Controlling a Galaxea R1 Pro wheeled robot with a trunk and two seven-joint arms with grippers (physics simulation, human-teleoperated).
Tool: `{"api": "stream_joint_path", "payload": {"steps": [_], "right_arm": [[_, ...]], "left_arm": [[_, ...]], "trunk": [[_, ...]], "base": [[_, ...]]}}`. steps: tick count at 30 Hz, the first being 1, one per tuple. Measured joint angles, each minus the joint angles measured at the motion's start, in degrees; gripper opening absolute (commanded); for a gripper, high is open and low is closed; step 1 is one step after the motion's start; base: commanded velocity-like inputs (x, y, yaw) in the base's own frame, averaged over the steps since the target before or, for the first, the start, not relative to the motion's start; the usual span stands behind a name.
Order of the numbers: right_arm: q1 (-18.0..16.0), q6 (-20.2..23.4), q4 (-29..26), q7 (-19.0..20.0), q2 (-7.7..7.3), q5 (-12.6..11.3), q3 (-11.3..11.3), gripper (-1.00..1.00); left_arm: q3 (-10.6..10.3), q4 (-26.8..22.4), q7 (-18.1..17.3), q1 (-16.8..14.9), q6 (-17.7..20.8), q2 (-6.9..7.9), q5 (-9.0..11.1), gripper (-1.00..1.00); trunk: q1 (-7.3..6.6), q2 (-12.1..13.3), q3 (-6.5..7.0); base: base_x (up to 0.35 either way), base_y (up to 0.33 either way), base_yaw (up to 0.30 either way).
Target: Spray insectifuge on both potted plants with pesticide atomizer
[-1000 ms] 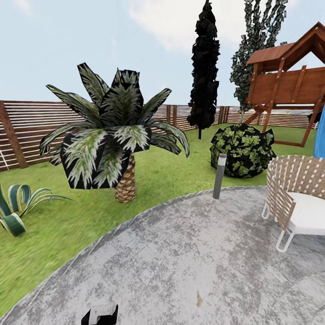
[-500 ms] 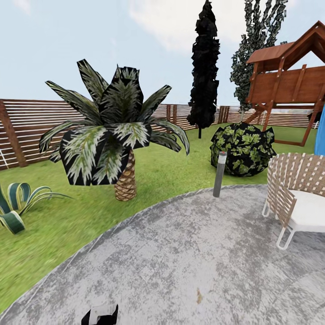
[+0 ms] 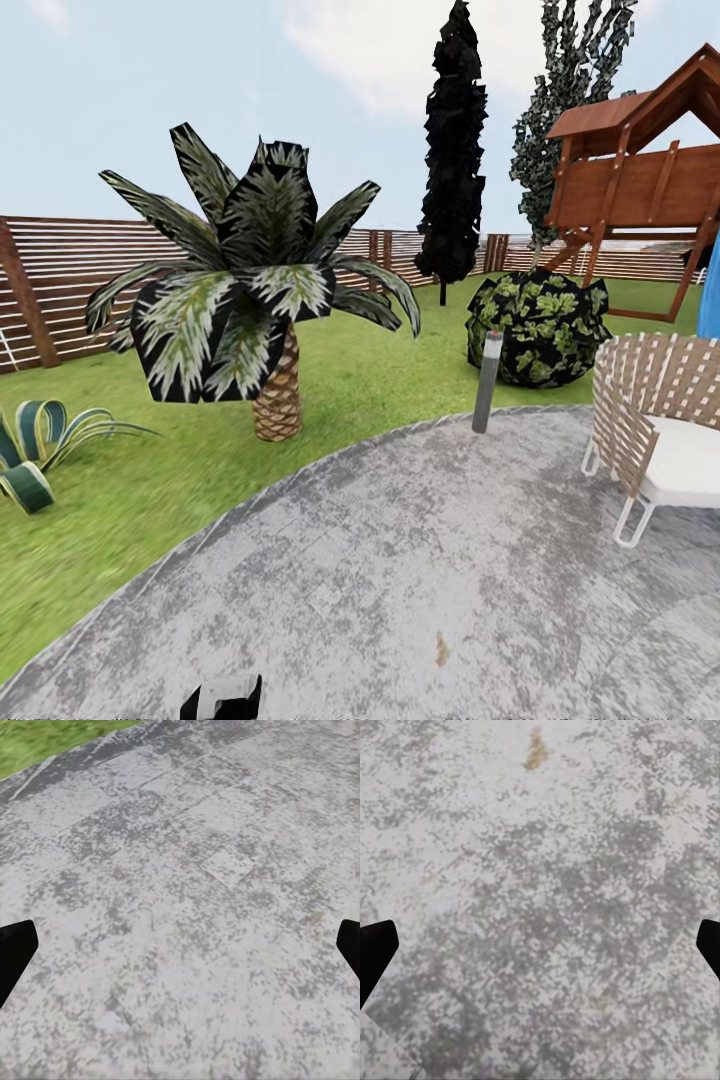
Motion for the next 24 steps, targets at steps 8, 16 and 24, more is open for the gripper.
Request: {"api": "stream_joint_path", "payload": {"steps": [8,16,24], "right_arm": [[0.0,0.0,0.0,-0.1,0.08,0.0,0.0,1.0],[0.0,0.1,0.0,-0.1,0.05,0.0,0.0,1.0],[0.0,0.1,0.0,0.0,0.05,-0.1,0.0,1.0]], "left_arm": [[0.0,0.0,0.0,0.0,0.0,0.02,0.0,1.0],[0.0,0.0,0.0,0.0,0.0,0.05,0.0,1.0],[0.0,0.0,0.0,0.0,0.0,0.06,0.0,1.0]], "trunk": [[1.76,-3.2,-1.06],[3.51,-6.4,-1.97],[5.27,-9.6,-2.88]], "base": [[0.0,0.0,-0.145],[0.0,0.0,-0.18],[0.0,0.0,-0.181]]}}
